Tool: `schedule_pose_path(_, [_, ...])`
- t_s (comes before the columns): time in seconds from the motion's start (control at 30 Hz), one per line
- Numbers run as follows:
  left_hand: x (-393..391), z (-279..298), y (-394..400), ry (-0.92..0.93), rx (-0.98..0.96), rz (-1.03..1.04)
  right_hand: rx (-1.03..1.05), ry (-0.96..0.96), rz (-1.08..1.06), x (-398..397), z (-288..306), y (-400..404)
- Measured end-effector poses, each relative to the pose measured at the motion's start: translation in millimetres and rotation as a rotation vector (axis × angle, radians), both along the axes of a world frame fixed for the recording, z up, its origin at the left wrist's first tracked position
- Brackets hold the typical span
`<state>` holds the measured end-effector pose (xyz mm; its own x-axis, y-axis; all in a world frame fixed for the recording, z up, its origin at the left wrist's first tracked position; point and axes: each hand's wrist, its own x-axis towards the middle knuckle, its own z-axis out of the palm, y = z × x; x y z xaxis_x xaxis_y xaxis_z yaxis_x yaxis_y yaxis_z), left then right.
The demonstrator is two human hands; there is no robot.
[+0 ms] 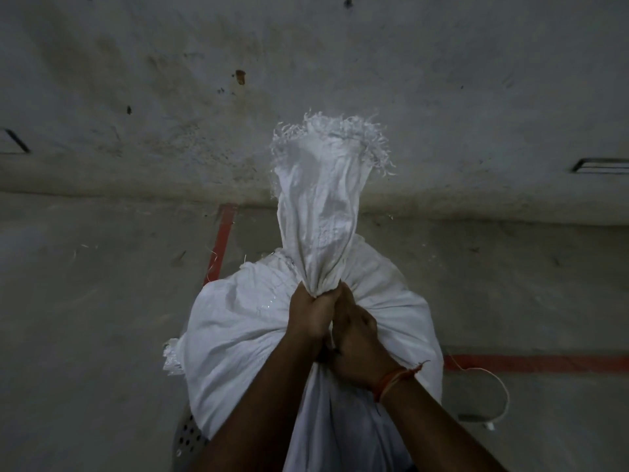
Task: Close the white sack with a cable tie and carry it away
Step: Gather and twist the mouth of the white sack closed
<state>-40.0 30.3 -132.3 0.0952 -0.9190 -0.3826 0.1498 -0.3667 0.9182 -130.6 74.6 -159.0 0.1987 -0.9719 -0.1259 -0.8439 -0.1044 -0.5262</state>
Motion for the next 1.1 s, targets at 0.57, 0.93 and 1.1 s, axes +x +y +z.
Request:
schedule_pose_path(0.57, [5.4, 5.6, 4.2, 0.148, 0.037, -0.086, -0.277, -0.269, -0.299, 14.4, -0.1, -7.9])
schedule_pose_path(0.93, [47.8, 6.1, -6.4, -0.624, -0.502, -0.537, -0.238, -0.464, -0.44, 12.0, 7.2, -17.2])
schedule_pose_path(1.1, [12.8, -2.2, 10.5, -0.311, -0.3, -0.19, -0.202, -0.212, -0.386, 14.7, 9.6, -18.0])
